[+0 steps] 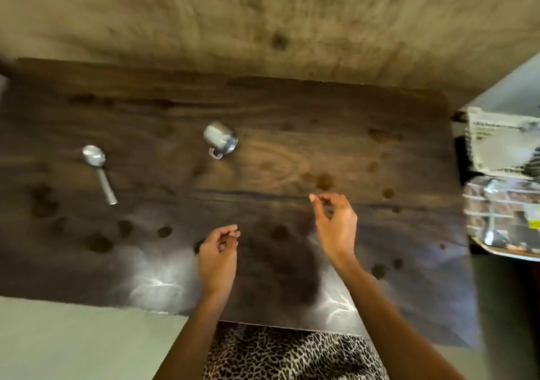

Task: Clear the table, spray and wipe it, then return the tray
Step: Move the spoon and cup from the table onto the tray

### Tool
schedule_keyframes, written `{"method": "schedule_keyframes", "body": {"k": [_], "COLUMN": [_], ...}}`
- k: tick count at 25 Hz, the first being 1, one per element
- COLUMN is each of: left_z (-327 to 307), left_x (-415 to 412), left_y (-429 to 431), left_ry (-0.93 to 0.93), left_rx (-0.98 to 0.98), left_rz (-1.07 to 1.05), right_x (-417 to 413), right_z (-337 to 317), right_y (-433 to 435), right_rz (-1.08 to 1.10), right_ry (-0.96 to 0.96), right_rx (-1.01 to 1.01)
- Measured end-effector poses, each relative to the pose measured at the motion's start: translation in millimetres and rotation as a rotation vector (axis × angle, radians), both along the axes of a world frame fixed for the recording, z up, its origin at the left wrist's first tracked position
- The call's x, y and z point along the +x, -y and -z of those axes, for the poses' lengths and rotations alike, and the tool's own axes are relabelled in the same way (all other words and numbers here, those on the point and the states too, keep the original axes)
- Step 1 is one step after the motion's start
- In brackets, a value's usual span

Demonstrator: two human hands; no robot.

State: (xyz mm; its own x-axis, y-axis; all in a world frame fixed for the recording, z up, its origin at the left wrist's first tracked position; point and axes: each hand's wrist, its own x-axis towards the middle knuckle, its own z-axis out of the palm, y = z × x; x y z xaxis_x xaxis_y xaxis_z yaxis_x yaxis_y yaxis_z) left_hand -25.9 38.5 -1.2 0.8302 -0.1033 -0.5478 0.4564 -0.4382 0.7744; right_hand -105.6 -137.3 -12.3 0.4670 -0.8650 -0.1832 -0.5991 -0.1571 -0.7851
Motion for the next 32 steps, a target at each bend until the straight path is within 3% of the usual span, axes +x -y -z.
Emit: {"method": "schedule_keyframes", "body": {"k": [6,14,20,25,29,32], "left_z": [-9,20,27,27,35,47], "left_x": [80,118,141,169,205,243], "left_y": [-95,-120,-115,-111,-122,-131], "left_ry": [0.033,-0.040,-0.063,-0.052,0.023,0.058], "left_rx": [-0.005,0.010,0.040,0.078,0.253,0.363], "left_rz": [-0.318,-0.423,-0.472,-0.478,-0.475,-0.448], "right_x": [109,226,251,271,281,286], "right_z": [-5,46,65,47,28,23], "right_y": [-70,-56,-51,-62,-87,-106], "right_rz": [-0.120,-0.272,-0.291,-0.273,-0.248,-0.262], "right_ry": [-0.011,-0.169,-0.174,-0.066,0.047,0.006], "right_rx": [0.180,0.056,-0.047,-0.005,0.025,0.012]}}
